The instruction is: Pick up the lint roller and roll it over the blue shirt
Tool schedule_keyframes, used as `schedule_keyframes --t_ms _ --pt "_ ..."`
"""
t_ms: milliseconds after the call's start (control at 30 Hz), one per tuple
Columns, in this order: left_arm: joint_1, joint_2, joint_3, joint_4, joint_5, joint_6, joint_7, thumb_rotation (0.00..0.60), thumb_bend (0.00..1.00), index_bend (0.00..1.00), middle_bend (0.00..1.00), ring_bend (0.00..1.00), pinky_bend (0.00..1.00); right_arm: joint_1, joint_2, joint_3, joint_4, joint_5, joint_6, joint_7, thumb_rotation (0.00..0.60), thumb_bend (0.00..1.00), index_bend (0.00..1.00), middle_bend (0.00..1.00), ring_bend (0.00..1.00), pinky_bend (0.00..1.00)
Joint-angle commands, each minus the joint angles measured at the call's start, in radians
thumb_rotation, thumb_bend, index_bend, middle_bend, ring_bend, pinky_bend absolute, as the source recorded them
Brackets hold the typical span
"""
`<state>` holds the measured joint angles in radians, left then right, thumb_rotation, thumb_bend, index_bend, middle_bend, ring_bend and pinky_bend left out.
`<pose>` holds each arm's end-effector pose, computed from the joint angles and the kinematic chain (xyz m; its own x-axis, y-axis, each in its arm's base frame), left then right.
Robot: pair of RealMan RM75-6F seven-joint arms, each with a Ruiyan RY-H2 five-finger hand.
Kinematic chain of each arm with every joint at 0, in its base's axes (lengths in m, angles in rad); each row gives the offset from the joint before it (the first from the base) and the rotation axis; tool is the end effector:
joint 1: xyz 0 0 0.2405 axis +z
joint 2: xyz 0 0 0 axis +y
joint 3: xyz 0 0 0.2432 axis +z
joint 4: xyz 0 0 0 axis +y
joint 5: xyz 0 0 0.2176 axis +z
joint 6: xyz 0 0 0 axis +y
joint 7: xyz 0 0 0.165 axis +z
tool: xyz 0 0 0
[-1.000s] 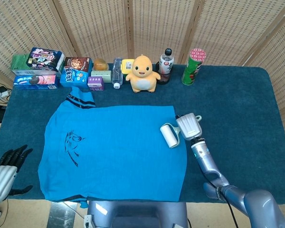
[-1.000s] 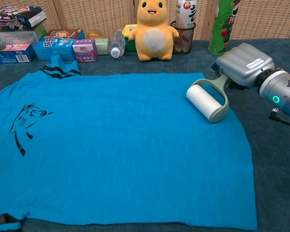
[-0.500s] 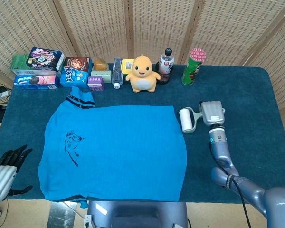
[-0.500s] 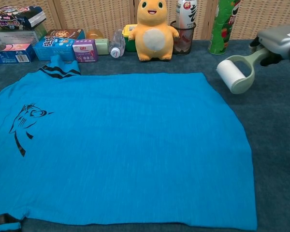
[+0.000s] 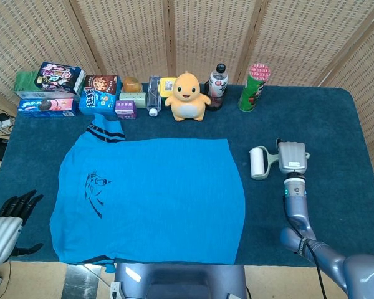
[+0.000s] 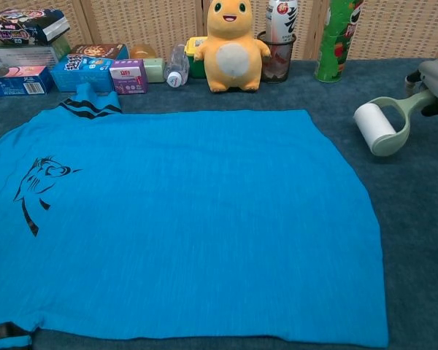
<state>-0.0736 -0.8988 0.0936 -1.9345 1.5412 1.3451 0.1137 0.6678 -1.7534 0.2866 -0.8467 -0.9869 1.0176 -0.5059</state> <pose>-0.2699 0.1579 0.1399 0.4019 0.2840 0.8705 0.9121 -0.0398 -0.4081 -0.2682 -0.4183 0.0151 0.6856 -0.0894 0.7225 -0.7179 0.0822 0.6913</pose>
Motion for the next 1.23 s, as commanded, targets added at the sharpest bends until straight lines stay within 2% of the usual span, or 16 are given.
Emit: schedule_keyframes --t_ms 33,67,133,300,400,500,567,667,767,900,1033,1233 --pt "0.000 0.002 0.000 0.001 0.001 0.001 -0.004 0.600 0.09 0.00 0.00 0.00 0.01 -0.026 0.069 -0.012 -0.149 0.079 -0.071 -0.101 0.600 0.03 0.00 0.07 0.10 0.37" --pt "0.000 0.002 0.001 0.001 0.002 0.000 -0.005 0.600 0.09 0.00 0.00 0.00 0.01 -0.030 0.085 -0.007 -0.187 0.104 -0.074 -0.120 0.600 0.00 0.00 0.02 0.03 0.28" --pt "-0.001 0.003 0.002 0.001 0.002 -0.002 -0.007 0.600 0.09 0.00 0.00 0.00 0.01 -0.038 0.110 0.003 -0.256 0.152 -0.072 -0.149 0.600 0.00 0.00 0.00 0.00 0.17" --pt "0.001 0.007 0.003 -0.001 0.005 0.003 -0.011 0.600 0.09 0.00 0.00 0.00 0.01 -0.060 0.187 0.023 -0.421 0.257 -0.029 -0.198 0.600 0.00 0.00 0.00 0.00 0.05" --pt "0.004 0.008 0.004 -0.001 0.011 0.008 -0.016 0.600 0.09 0.00 0.00 0.00 0.01 -0.083 0.260 0.015 -0.536 0.258 -0.002 -0.194 0.600 0.00 0.00 0.00 0.00 0.02" --pt "0.005 0.010 0.006 0.000 0.018 0.011 -0.021 0.600 0.09 0.00 0.00 0.00 0.01 -0.130 0.342 -0.010 -0.621 0.110 0.013 -0.062 0.600 0.00 0.00 0.00 0.00 0.00" --pt "0.007 0.011 0.009 0.001 0.028 0.016 -0.021 0.600 0.09 0.00 0.00 0.00 0.01 -0.172 0.403 -0.047 -0.654 -0.035 0.010 0.080 0.600 0.00 0.00 0.00 0.00 0.00" --pt "0.011 0.012 0.014 0.003 0.043 0.023 -0.019 0.600 0.09 0.00 0.00 0.00 0.01 -0.226 0.456 -0.111 -0.637 -0.228 0.048 0.256 0.600 0.00 0.00 0.00 0.00 0.00" --pt "0.015 0.015 0.018 0.003 0.052 0.028 -0.018 0.600 0.09 0.00 0.00 0.00 0.01 -0.287 0.466 -0.180 -0.579 -0.373 0.146 0.368 0.600 0.00 0.00 0.00 0.00 0.00" --pt "0.023 0.017 0.021 -0.001 0.058 0.040 -0.015 0.600 0.09 0.00 0.00 0.00 0.01 -0.349 0.464 -0.241 -0.528 -0.482 0.256 0.453 0.600 0.00 0.02 0.01 0.00 0.01" --pt "0.029 0.022 0.026 -0.002 0.073 0.052 -0.022 0.600 0.09 0.00 0.00 0.00 0.01 -0.404 0.470 -0.285 -0.527 -0.544 0.341 0.512 0.600 0.00 0.07 0.04 0.00 0.05" --pt "0.040 0.025 0.027 0.006 0.088 0.076 -0.030 0.600 0.09 0.00 0.00 0.00 0.01 -0.461 0.479 -0.309 -0.562 -0.593 0.441 0.527 0.600 0.00 0.11 0.05 0.00 0.05"
